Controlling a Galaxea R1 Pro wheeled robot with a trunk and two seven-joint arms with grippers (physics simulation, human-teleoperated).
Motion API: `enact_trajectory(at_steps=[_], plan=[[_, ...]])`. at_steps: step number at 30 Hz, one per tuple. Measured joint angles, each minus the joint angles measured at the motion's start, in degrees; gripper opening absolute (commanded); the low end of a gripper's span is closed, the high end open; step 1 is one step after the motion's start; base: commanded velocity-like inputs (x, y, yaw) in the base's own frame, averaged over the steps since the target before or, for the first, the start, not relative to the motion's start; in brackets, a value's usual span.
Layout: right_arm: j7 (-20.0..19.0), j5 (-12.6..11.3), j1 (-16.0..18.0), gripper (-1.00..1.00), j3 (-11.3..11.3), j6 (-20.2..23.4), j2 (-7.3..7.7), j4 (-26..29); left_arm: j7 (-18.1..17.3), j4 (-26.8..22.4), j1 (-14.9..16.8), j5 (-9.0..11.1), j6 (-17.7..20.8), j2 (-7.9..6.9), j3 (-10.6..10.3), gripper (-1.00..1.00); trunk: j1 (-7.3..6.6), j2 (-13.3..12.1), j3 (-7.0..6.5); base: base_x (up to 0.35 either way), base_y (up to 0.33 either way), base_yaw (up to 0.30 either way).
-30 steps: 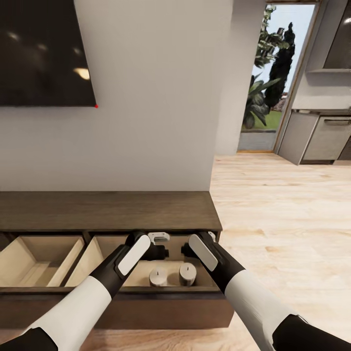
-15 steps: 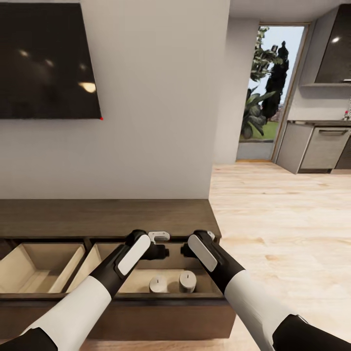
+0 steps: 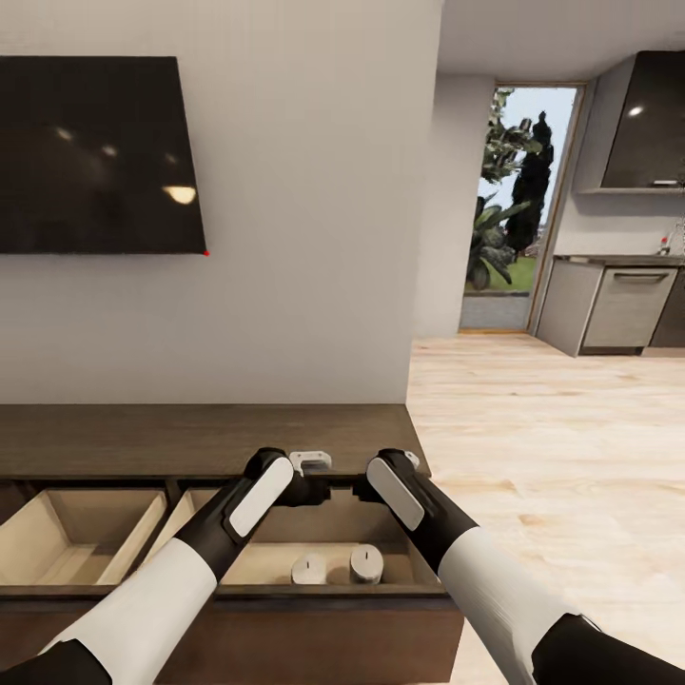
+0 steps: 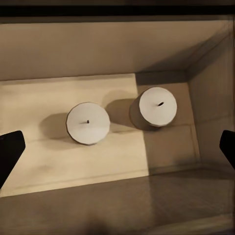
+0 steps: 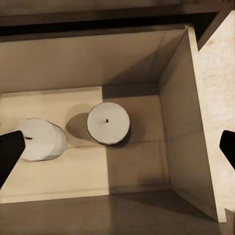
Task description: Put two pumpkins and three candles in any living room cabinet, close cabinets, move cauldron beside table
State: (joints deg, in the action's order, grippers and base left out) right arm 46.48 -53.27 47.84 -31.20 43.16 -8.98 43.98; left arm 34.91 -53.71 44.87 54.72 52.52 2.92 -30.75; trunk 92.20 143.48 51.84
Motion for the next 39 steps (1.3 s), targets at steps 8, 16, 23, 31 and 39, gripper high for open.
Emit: enact_trajectory(at_steps=[8,16,23,31,39], plan=[[0.00,0.05,0.00,1.00,0.06,-0.02,0.16,0.03,0.00,-1.84,0.07,0.01,0.30,-0.13,0.11,1.00,-0.21,-0.11,-1.78,0.000,0.000,0.000],[0.03,0.10,-0.18,1.00,0.46,-0.14,0.63,1.56,0.07,-11.44,-0.29,0.10,5.62,-4.85,0.52,1.00,-0.41,-0.21,-3.55,0.000,0.000,0.000],[0.36,0.01,-0.61,1.00,0.76,0.35,0.91,10.62,0.27,-18.84,-0.45,0.18,7.45,-10.32,6.89,1.00,-1.17,-1.46,-4.98,0.000,0.000,0.000],[0.40,-0.07,-0.70,1.00,0.75,0.33,1.47,12.76,0.62,-26.97,-0.82,0.17,7.43,-11.61,12.60,1.00,-2.92,-4.67,-6.41,0.000,0.000,0.000],[0.49,-0.07,-0.87,1.00,0.65,0.33,1.64,17.24,0.69,-31.20,-2.75,0.37,7.43,-12.88,13.41,1.00,-4.68,-7.88,-7.85,-0.009,0.000,0.000]])
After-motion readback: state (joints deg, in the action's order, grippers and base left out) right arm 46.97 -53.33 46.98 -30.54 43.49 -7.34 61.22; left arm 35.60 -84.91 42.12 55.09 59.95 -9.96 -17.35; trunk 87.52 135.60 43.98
